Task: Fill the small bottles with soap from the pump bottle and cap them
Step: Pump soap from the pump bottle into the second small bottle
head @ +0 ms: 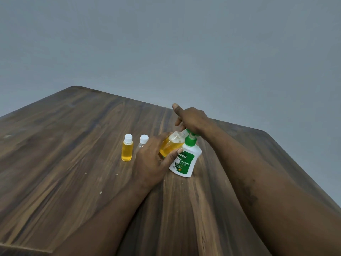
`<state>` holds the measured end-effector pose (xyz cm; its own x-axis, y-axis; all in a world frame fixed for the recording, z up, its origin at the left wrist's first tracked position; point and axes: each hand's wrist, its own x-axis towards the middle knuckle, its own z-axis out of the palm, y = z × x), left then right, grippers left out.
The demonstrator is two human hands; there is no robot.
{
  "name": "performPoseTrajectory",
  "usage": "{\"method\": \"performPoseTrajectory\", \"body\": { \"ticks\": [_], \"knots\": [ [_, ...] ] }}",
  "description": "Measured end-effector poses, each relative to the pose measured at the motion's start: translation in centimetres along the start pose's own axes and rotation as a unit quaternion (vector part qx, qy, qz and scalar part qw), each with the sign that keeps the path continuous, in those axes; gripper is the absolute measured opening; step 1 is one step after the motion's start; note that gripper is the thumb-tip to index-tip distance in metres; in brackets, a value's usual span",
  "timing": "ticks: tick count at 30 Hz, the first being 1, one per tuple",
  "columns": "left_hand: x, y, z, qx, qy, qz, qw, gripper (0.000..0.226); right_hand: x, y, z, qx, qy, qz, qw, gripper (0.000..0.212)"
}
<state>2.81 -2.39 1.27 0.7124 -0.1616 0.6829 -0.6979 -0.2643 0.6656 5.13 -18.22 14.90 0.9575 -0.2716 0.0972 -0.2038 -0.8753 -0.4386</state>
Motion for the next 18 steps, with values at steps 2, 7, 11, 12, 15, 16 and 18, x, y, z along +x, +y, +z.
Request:
{"method": "performPoseTrajectory", "body": {
  "ticks": [2, 7, 11, 12, 15, 16, 18],
  "knots": [
    [0.0, -0.1, 0.0, 0.006, -0.003, 0.004, 1.000, 0.054, -0.3, 0.2, 0.5, -0.008, -0.014, 0.003, 1.000, 0.077],
    [-0.1, -0.7, 0.0, 0.024, -0.015, 0.006, 1.000, 0.056, -0.1, 0.4, 1.4, -0.016, -0.010, 0.014, 1.000, 0.077],
    [-0.1, -0.4, -0.1, 0.020, -0.009, 0.010, 1.000, 0.055, -0.1, 0.6, 1.3, -0.023, 0.009, 0.001, 1.000, 0.079],
    [-0.1, -0.3, 0.0, 0.017, -0.009, 0.008, 1.000, 0.055, -0.1, 0.5, 1.0, -0.016, 0.012, -0.001, 1.000, 0.079],
    [-0.1, -0.1, 0.0, 0.005, -0.002, 0.000, 1.000, 0.054, 0.0, 0.1, -0.2, 0.018, 0.021, -0.004, 1.000, 0.078],
    [-0.1, 0.0, 0.0, 0.000, -0.001, -0.001, 1.000, 0.054, 0.1, -0.1, -0.5, 0.026, 0.026, -0.008, 0.999, 0.078],
    [-0.1, 0.1, -0.1, -0.003, 0.000, 0.000, 1.000, 0.054, 0.3, -0.2, -0.9, 0.037, 0.036, -0.010, 0.999, 0.078]
  ]
}}
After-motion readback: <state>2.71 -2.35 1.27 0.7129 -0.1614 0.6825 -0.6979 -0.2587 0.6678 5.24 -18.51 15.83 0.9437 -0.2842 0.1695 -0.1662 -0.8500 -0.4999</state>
